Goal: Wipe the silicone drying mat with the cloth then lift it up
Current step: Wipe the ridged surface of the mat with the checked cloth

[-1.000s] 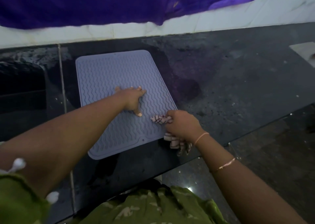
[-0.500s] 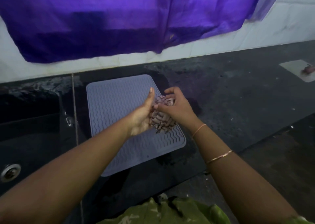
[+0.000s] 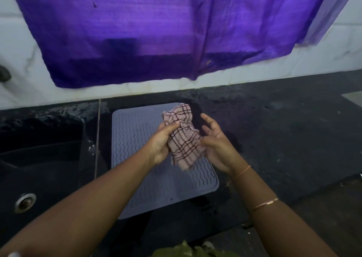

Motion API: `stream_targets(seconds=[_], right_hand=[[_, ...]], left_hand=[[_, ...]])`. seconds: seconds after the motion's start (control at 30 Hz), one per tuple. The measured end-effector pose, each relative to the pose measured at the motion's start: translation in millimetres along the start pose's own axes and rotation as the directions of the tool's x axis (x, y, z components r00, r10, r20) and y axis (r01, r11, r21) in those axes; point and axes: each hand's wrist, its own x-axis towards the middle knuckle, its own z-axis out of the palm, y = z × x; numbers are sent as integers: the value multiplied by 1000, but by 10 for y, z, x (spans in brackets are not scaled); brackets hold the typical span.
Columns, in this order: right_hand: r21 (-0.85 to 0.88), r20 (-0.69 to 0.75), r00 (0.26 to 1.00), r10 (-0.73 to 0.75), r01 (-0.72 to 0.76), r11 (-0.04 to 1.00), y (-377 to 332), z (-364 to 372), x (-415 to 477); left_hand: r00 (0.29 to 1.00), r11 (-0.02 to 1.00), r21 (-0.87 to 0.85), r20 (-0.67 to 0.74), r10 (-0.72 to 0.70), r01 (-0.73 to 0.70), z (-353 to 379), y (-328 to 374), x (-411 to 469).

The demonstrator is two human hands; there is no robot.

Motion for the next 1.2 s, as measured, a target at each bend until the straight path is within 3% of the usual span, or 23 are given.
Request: stream_targets(seconds=[0.17, 0.3, 0.43, 0.5, 0.6, 0.67, 0.73, 0.83, 0.93, 0.97, 1.0, 1.1, 1.2], right_hand=[[-5, -1, 988, 154, -154, 988, 37, -159, 103], [-41, -69, 989, 128, -131, 990, -33, -257, 214], [-106, -114, 989, 99, -111, 988, -149, -386, 298], [-142, -101, 991, 93, -107, 984, -223, -450, 326], [-187, -86, 986, 141, -155, 970, -295, -558, 383], [-240, -51, 978, 203, -209, 948, -310, -656, 423], [-380, -16, 973, 229, -218, 899, -322, -753, 452], [-698, -37, 984, 174, -150, 700, -378, -894, 510], [-858, -35, 998, 47, -54, 512, -454, -1066, 560], [-867, -16, 1000, 9, -18, 499, -484, -1147, 565], [-856, 11, 1000, -16, 18, 517, -509, -1237, 574], [-649, 61, 997, 50, 1, 761, -552, -1461, 553], [-415, 31, 986, 164, -137, 900, -499, -1599, 552]], left_hand=[[998, 989, 145, 44, 35, -41, 145, -9, 48], [996, 977, 207, 57, -70, 57, 249, -26, 48], [961, 878, 437, 94, -258, 193, 278, 92, 20], [964, 860, 457, 21, -265, 226, 294, 130, 59], [982, 870, 467, -165, -91, 159, 358, 148, 158], [983, 765, 637, -181, 24, 98, 408, 128, 210], [991, 576, 816, -118, 69, 56, 456, 86, 245], [988, 286, 958, -74, 136, 32, 586, 9, 314], [968, 138, 990, -40, 246, 5, 728, -36, 366], [965, 134, 991, -18, 260, -18, 758, -37, 388], [970, 215, 976, -6, 243, -47, 784, -39, 410], [993, 557, 828, -6, 120, -62, 882, -62, 443], [993, 663, 748, -51, 102, -29, 1022, -195, 569]])
